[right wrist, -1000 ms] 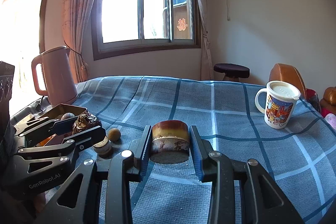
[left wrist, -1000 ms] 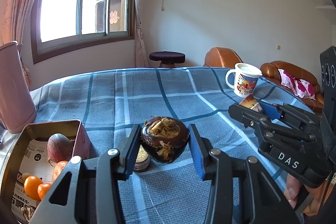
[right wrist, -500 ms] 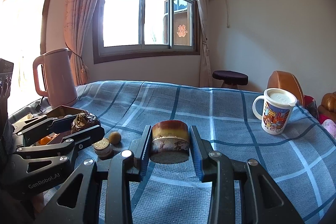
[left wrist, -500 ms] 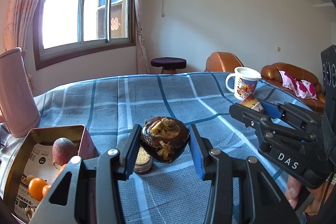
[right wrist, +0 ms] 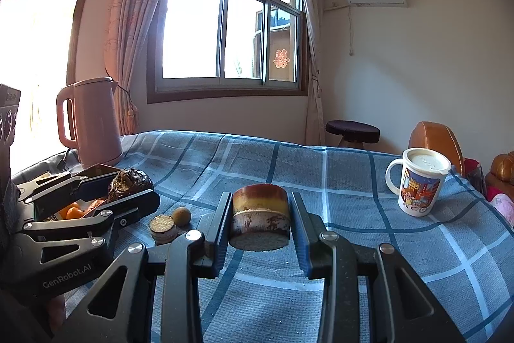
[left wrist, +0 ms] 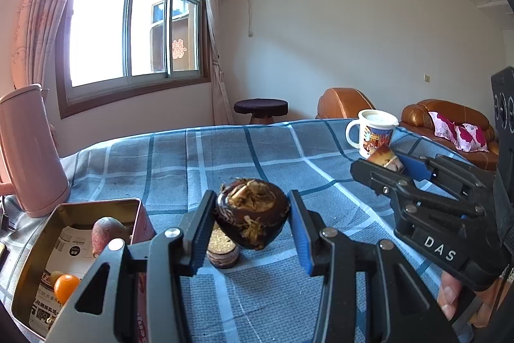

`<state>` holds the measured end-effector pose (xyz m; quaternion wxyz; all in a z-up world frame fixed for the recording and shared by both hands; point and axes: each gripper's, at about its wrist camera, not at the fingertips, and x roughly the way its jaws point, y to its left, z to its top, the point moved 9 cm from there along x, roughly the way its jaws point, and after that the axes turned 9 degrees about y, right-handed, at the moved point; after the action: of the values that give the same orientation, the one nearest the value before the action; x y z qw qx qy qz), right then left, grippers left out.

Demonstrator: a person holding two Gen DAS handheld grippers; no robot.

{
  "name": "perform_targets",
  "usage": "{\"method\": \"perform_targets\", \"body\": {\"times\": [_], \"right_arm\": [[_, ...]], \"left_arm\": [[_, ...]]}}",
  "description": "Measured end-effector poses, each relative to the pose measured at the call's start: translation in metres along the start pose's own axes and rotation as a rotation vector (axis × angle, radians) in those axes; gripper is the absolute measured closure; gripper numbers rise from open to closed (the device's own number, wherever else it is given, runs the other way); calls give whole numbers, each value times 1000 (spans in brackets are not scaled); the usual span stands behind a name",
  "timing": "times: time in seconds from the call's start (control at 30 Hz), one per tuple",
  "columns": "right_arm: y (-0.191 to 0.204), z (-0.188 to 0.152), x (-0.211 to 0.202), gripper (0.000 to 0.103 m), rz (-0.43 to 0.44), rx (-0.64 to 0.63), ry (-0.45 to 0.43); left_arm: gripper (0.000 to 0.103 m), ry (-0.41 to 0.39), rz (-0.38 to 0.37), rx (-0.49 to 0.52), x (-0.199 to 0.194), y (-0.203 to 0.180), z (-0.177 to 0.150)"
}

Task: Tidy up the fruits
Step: 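Carry the dark brown fruit with the left tool while the right tool carries the cake to the tin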

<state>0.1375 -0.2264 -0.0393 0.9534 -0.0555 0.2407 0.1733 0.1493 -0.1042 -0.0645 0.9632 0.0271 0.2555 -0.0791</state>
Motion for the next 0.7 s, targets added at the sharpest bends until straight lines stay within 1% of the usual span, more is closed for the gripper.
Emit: {"method": "perform_targets", "body": {"times": [0.13, 0.47, 0.7], "right_arm": [[4, 1, -3, 66, -7, -25, -17], [9, 1, -2, 66, 9, -27, -7], [25, 1, 2, 66, 17, -63, 3]], "left_arm": [[57, -10, 2, 1, -3, 2, -1], [57, -10, 3, -6, -11, 8, -4], [57, -10, 17, -31, -17, 25, -6]]}}
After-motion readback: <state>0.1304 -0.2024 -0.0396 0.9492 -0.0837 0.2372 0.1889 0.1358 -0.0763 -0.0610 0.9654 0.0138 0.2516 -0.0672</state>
